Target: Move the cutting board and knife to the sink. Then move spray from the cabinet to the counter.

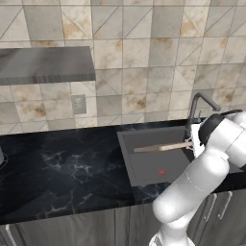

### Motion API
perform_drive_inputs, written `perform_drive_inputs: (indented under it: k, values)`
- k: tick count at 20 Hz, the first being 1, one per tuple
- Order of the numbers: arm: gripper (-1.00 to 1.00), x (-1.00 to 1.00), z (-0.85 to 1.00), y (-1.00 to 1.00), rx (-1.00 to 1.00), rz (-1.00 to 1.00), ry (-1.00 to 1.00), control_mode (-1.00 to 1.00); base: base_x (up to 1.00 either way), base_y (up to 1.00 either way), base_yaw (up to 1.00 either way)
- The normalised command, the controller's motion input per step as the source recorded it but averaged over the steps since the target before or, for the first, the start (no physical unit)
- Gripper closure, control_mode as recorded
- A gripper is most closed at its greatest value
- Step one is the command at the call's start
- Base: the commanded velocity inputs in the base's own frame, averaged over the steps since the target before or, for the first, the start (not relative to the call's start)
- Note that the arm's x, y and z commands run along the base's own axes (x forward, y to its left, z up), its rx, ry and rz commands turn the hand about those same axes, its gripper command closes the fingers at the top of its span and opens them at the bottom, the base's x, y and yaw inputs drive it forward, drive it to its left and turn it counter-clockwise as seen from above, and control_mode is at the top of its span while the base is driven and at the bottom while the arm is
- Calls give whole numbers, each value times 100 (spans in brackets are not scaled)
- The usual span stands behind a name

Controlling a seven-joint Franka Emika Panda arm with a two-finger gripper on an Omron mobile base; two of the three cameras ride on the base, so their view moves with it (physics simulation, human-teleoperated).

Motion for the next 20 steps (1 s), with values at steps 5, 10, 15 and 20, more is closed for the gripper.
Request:
perform_drive_inputs:
  k: [5,10,15,20]
  values:
    - [100,21,-22,0,0,-6,0,-100,0,0,0]
    - [100,21,-21,0,0,-16,0,-100,0,0,0]
    - [100,23,-22,-2,0,-17,0,-100,0,0,0]
    - [100,29,-25,0,-1,-7,0,-100,0,0,0]
